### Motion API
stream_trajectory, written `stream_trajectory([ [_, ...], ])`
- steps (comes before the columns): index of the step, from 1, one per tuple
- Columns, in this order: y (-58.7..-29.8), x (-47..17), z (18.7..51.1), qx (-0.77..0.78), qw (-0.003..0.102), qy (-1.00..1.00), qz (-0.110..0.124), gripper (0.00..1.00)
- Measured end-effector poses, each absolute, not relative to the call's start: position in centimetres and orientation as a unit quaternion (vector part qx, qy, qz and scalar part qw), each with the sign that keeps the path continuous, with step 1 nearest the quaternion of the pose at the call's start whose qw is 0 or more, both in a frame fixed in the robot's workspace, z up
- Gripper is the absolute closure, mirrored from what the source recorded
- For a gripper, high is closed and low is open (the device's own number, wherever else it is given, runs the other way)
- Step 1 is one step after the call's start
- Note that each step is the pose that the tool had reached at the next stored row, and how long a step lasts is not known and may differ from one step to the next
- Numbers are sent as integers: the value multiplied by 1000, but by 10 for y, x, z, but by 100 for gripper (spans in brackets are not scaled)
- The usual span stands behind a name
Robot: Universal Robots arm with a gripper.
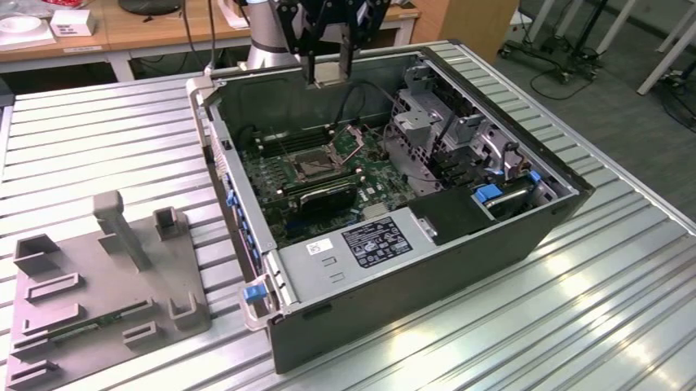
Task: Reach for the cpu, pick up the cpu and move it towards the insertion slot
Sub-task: 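Pick up the cpu and move it towards the insertion slot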
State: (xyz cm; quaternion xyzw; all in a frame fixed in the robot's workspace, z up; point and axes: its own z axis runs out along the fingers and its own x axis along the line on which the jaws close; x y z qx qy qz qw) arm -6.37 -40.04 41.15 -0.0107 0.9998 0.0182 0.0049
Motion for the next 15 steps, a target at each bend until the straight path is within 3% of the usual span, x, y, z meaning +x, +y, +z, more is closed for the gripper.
stream_trajectory([
  [15,-394,-51,411,-11,5,1000,18,45],
])
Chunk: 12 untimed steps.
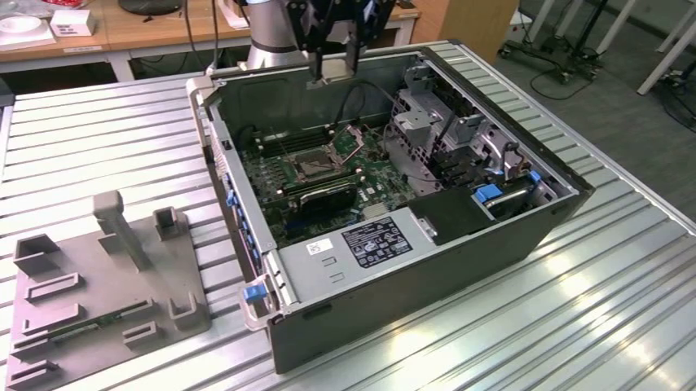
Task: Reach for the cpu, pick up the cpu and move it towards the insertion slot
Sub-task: 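Pick up the cpu and move it towards the insertion slot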
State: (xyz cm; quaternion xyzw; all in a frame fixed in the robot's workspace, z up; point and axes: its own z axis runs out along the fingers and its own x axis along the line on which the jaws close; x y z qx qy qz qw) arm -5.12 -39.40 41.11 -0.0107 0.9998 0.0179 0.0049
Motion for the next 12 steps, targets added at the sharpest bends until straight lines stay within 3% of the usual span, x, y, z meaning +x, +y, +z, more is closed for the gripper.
stream_trajectory([
  [12,-388,-38,411,-11,5,1000,18,45],
])
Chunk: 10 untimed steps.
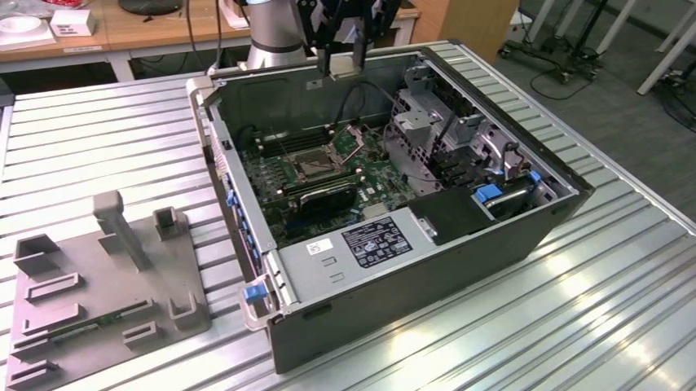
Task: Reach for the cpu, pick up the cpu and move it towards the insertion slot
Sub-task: 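Pick up the cpu and move it towards the insertion slot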
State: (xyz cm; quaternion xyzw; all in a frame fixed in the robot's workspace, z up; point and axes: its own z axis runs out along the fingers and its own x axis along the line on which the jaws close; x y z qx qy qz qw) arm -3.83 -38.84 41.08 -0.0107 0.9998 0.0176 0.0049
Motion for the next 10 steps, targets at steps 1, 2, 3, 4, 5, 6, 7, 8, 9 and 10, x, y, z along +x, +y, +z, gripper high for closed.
stream_trajectory([
  [1,-388,-37,411,-11,5,1000,18,45],
  [2,-387,-36,411,-11,5,1000,18,45],
  [3,-387,-35,411,-11,5,1000,17,45],
  [4,-386,-34,411,-11,5,1000,17,45],
  [5,-386,-32,411,-11,5,1000,17,45],
  [6,-385,-31,411,-11,5,1000,17,45],
  [7,-385,-30,411,-11,5,1000,17,45],
  [8,-385,-28,411,-11,5,1000,17,45],
  [9,-384,-27,411,-11,5,1000,17,45],
  [10,-384,-25,411,-11,5,1000,17,45],
])
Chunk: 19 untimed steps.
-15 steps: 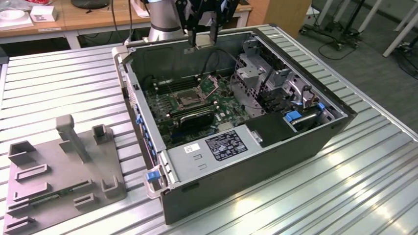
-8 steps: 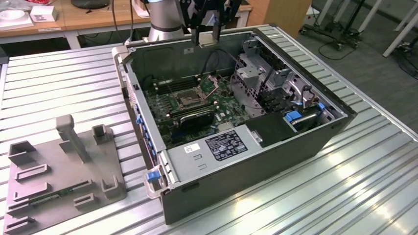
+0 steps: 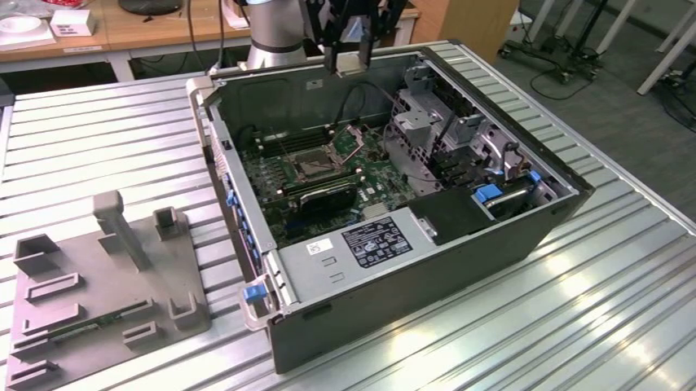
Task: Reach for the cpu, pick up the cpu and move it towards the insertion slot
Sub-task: 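Pick up the cpu and move it towards the insertion slot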
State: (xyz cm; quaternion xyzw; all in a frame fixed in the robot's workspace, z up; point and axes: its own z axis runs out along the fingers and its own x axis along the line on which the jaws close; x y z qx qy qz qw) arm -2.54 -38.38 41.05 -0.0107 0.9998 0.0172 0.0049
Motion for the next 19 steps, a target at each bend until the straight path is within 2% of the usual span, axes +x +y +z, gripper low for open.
stream_trajectory([
  [19,-376,9,410,-11,5,1000,17,45],
])
